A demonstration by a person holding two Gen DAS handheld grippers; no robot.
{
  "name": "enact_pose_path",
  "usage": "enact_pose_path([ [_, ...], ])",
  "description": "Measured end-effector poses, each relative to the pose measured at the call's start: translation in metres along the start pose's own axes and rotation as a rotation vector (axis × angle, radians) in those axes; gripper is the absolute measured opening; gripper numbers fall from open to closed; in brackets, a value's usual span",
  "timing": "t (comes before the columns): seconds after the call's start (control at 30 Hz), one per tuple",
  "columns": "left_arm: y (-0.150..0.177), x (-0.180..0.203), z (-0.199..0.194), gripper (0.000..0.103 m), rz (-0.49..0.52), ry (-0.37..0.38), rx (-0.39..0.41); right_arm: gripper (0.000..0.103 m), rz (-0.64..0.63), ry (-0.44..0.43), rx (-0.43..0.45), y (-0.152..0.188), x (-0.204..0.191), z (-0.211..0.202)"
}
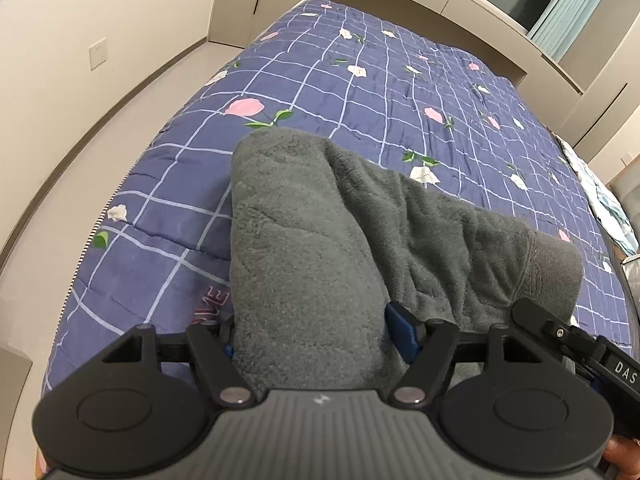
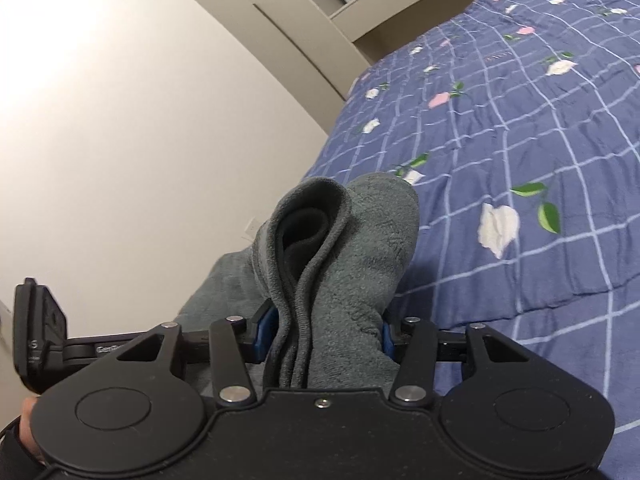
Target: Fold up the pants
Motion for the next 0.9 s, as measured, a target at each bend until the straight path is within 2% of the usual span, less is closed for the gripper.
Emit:
enact_pose_path([
  [0.17, 0.004, -0.003, 0.001, 0.090, -0.010, -0.016, -0.003, 0.070, -0.018, 0.049, 0.006, 0.002, 0.005, 0.003],
  [0.23, 0.006, -0.006, 0.000, 0.097, -0.012, -0.036, -0.005, 0.080, -0.040, 0.074, 0.009, 0.004, 0.005, 0.002],
  [0.3, 0.009, -0.008, -0.002, 0.099, -0.011, -0.052, 0.001, 0.096, -0.069, 0.104, 0.020, 0.005, 0.003, 0.001],
  [0.37, 0.011, -0.008, -0.009, 0.101, -0.009, -0.068, 0.019, 0.101, -0.112, 0.142, 0.038, 0.007, 0.000, -0.003],
  [0.6, 0.026, 0.000, -0.053, 0.102, 0.039, -0.123, 0.162, 0.103, -0.267, 0.241, 0.139, 0.013, -0.021, -0.033],
  [0.9, 0.064, 0.021, -0.123, 0.103, 0.159, -0.152, 0.336, 0.103, -0.437, 0.257, 0.299, 0.038, -0.067, -0.100],
])
Point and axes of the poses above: each gripper's, at about its wrist camera, not at the fingertips, and z roughly the way its jaws point, x to its right, y to its underside, the point moved 5 cm from there along z, roughly the way its jaws point, and after that the axes turned 7 degrees about y, right-handed, at the moved point
